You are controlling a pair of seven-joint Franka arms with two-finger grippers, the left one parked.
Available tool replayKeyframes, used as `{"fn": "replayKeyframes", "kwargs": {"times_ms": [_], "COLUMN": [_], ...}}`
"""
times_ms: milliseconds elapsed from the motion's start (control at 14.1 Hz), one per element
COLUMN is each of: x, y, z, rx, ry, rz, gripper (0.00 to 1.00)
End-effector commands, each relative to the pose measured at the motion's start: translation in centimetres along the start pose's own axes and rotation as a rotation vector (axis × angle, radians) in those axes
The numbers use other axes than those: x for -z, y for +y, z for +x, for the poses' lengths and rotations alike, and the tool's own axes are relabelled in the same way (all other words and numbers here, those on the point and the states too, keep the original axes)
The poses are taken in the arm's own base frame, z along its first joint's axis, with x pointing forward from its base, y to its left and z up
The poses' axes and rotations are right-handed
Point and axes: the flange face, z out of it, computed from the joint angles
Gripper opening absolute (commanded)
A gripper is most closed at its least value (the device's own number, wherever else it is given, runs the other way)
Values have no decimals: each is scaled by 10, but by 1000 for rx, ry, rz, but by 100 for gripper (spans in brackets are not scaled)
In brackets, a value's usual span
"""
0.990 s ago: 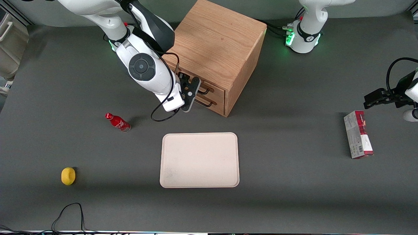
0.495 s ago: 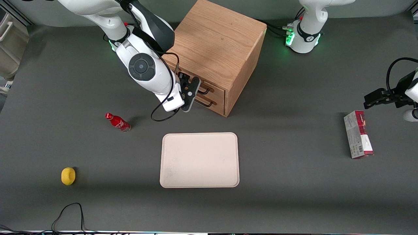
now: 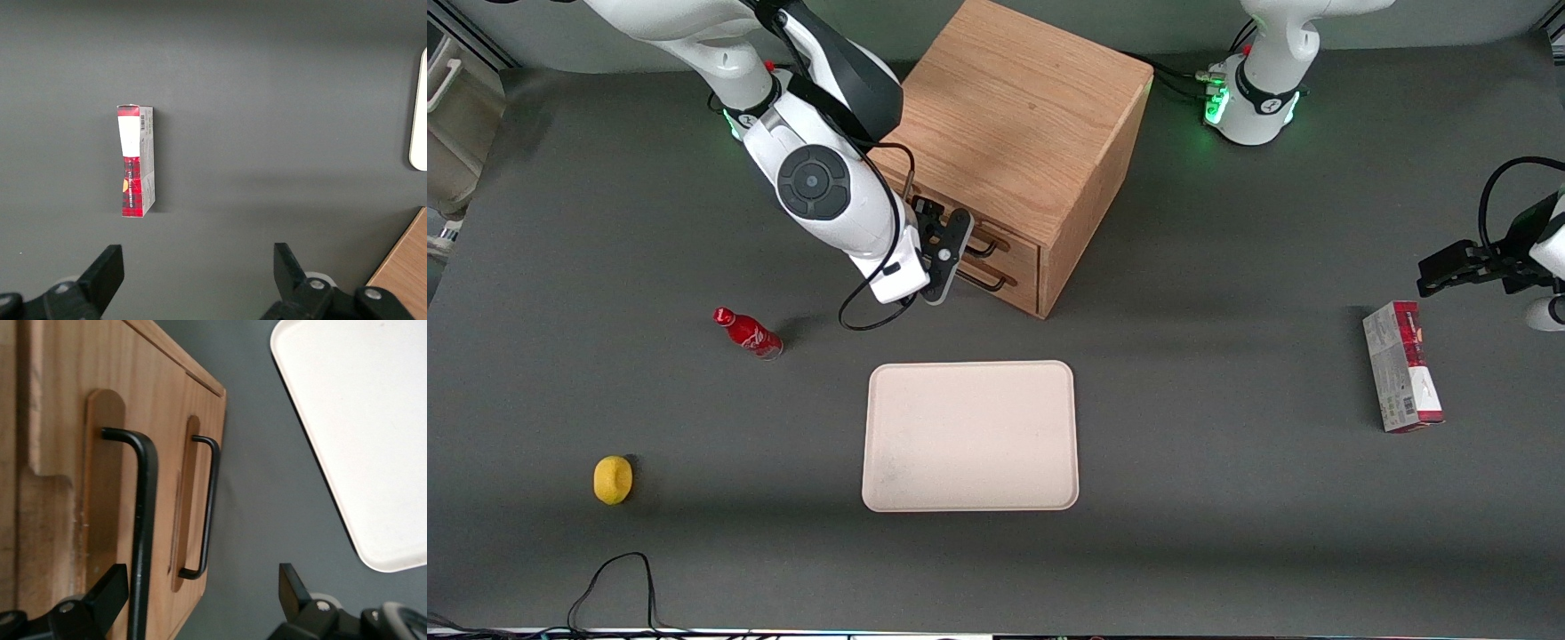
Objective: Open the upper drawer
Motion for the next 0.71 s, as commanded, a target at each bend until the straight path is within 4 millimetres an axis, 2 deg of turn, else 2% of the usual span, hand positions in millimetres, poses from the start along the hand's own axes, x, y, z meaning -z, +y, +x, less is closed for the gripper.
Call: {"fn": "replayKeyframes", "kwargs": {"times_ms": [0,283,636], "x": [3,-4,-21], "y": [-7,-1,20], "z": [-6,-6,-1], "rx": [31,39,39], "ry": [6,9,46], "rz": [13,21,28], "gripper": [100,100,100]}}
